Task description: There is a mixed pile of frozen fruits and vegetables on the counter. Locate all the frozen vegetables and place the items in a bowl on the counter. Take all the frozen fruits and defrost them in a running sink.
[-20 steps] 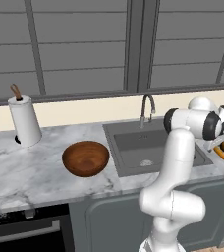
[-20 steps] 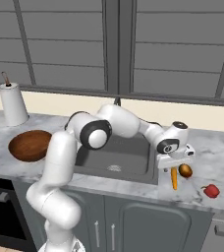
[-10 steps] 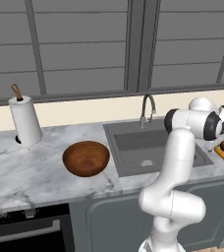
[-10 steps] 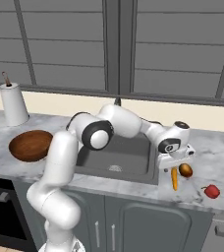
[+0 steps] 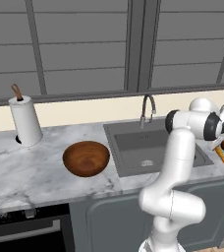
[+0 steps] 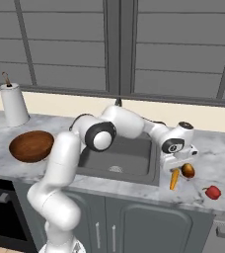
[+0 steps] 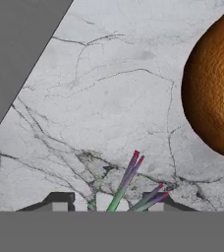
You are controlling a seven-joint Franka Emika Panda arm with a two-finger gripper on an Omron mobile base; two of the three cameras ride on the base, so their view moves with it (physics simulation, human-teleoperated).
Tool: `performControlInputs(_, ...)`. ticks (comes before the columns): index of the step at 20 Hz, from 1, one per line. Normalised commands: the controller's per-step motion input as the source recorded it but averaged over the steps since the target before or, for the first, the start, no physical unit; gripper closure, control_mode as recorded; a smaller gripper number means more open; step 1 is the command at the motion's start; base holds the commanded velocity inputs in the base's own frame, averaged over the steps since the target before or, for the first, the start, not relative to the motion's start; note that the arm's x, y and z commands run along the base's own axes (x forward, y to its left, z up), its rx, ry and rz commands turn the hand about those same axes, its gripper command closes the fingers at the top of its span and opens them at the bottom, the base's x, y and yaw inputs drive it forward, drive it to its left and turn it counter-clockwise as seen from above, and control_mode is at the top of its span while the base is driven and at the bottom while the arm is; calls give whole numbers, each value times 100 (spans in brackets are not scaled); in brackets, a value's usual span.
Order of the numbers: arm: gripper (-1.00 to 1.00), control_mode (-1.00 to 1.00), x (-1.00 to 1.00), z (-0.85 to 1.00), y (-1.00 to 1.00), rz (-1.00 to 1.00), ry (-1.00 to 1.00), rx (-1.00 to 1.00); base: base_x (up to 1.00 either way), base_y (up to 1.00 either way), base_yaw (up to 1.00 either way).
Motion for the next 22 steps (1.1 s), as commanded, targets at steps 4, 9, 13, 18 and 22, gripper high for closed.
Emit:
performControlInputs(4,100,-100,-4,-12,16,0,1,3,0,0,0)
performControlInputs(9,100,-100,0,40,40,0,12,-1,0,0,0)
performControlInputs(13,100,-100,0,46,43,0,18,-3,0,0,0)
performControlInputs(18,100,-100,-6,37,46,0,14,-1,0,0,0)
performControlInputs(22,100,-100,-14,28,51,0,13,-1,0,0,0)
